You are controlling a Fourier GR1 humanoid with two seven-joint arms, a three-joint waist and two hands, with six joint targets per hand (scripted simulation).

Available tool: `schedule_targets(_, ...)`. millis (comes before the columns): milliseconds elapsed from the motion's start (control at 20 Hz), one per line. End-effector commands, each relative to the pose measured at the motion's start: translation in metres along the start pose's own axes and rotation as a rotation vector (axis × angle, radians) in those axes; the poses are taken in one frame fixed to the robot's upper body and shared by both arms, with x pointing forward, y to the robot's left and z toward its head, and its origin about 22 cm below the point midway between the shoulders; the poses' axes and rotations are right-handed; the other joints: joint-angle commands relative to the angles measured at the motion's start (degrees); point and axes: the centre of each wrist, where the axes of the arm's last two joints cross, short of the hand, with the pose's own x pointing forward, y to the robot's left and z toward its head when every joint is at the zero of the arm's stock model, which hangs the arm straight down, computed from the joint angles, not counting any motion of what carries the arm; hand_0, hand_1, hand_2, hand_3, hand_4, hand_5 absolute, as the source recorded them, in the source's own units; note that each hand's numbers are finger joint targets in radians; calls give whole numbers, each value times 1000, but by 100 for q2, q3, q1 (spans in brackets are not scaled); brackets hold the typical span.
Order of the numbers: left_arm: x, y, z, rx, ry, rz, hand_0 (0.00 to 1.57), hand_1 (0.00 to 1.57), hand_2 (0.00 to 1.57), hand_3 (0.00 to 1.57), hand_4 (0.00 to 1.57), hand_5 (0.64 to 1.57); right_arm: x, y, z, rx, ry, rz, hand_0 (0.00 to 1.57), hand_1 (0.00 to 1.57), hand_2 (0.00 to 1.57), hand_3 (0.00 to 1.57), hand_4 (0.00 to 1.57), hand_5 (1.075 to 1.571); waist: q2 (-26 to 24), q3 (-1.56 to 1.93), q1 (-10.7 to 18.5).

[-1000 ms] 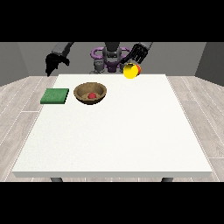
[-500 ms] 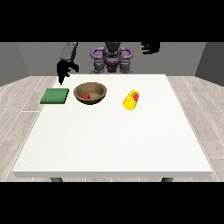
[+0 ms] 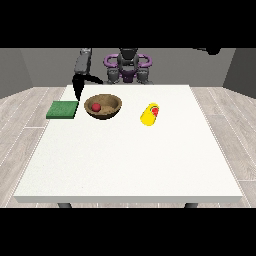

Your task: Pick the cup and pour the ball into the bowl, then pick the bowl and place it on the pad

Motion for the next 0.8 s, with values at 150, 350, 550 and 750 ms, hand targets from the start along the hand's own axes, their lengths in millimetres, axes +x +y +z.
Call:
schedule_targets(150, 22, 37, 16, 9, -23, 53, 0, 0, 0, 0, 229, 1558, -24, 12, 8, -5, 39, -14, 0, 0, 0, 0, 0, 1571, 84, 12, -64)
schedule_targets(350, 62, 62, 18, 10, -43, 36, 0, 0, 0, 0, 181, 1563, -17, 17, -2, 6, 4, 4, 0, 0, 0, 0, 0, 1570, 219, 10, -192)
schedule_targets(550, 71, 46, 10, -44, -67, 51, 0, 0, 0, 0, 135, 1563, -34, -4, 1, -33, -5, -32, 0, 0, 0, 0, 0, 1571, 509, 14, 33)
schedule_targets(750, 81, 53, 14, -33, -86, 80, 0, 0, 0, 0, 143, 1566, -35, -9, -5, -34, -11, -97, 0, 0, 0, 0, 0, 1570, 649, 15, 106)
